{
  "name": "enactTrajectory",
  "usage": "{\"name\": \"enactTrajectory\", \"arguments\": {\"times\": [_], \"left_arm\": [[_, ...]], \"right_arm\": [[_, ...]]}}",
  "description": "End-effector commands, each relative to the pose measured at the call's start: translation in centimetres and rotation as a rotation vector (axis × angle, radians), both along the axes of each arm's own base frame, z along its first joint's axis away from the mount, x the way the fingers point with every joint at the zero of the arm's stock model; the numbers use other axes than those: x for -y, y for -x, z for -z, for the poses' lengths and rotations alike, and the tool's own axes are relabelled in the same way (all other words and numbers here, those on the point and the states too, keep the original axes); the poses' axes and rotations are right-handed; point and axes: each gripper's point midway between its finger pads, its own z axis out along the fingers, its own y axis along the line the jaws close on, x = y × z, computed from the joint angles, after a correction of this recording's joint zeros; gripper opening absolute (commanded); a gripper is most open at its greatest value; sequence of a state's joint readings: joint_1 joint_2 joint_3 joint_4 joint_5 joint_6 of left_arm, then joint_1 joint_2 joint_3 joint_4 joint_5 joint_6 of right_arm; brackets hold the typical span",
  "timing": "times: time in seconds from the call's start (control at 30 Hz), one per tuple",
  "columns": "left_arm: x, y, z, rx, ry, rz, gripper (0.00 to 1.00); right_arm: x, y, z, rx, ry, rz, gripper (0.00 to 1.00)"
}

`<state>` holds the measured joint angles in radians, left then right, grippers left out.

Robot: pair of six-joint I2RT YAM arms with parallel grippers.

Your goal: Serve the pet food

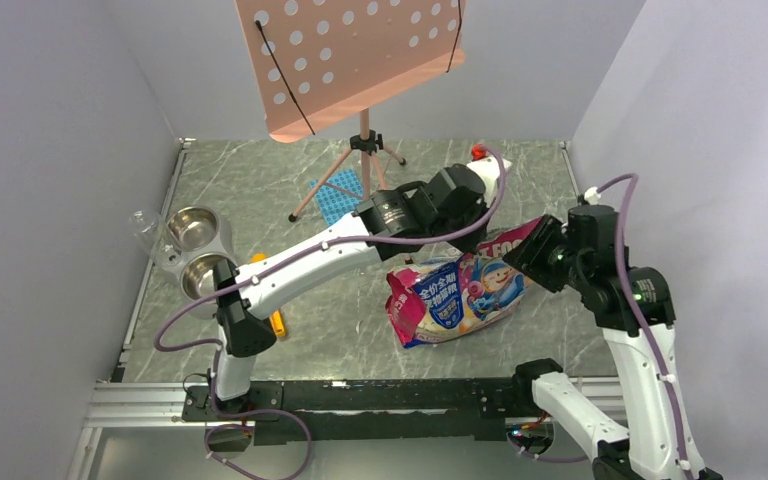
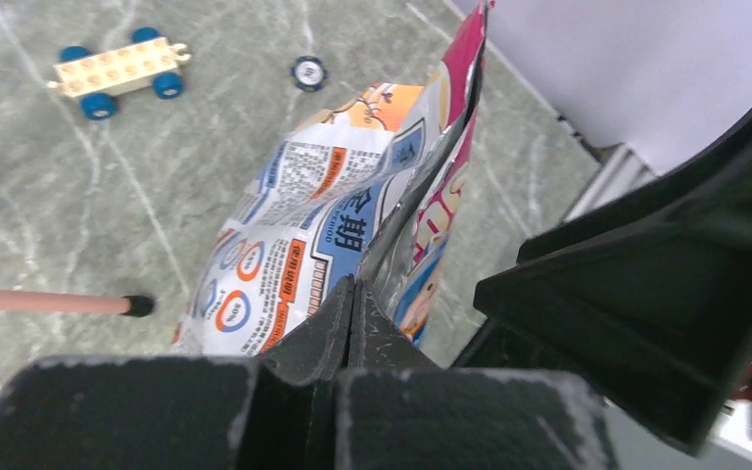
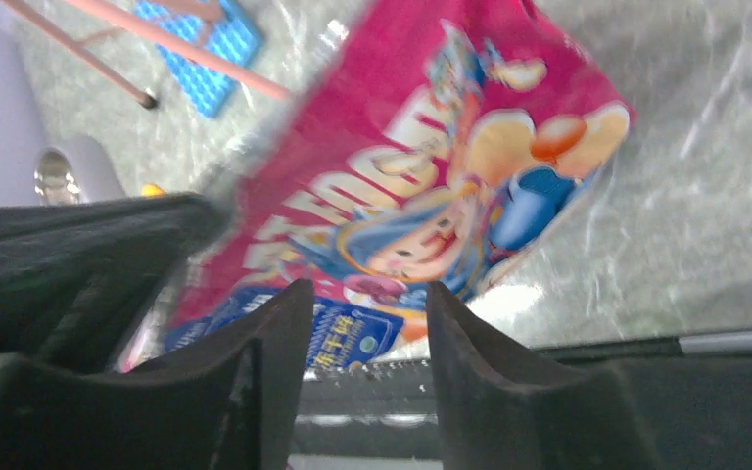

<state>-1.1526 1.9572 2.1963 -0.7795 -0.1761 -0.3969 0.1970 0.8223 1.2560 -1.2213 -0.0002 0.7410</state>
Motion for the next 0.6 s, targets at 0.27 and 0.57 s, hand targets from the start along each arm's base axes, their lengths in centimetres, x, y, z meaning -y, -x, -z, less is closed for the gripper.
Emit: {"name": "enactTrajectory", "arguments": {"times": [0.27,0.57], "left_arm": [[0.3,2.6,-4.6,-0.313,0.325,0.192,0.0],[0.4,3.6,-4.2,-0.404,0.362,0.263,0.0]], "right_arm": [[-1.3,-2.5,-5.4,0.143,-0.134,0.051,0.49],[-2.0,-3.1,-5.2,0.171,-0.222,0.084,0.42]]}}
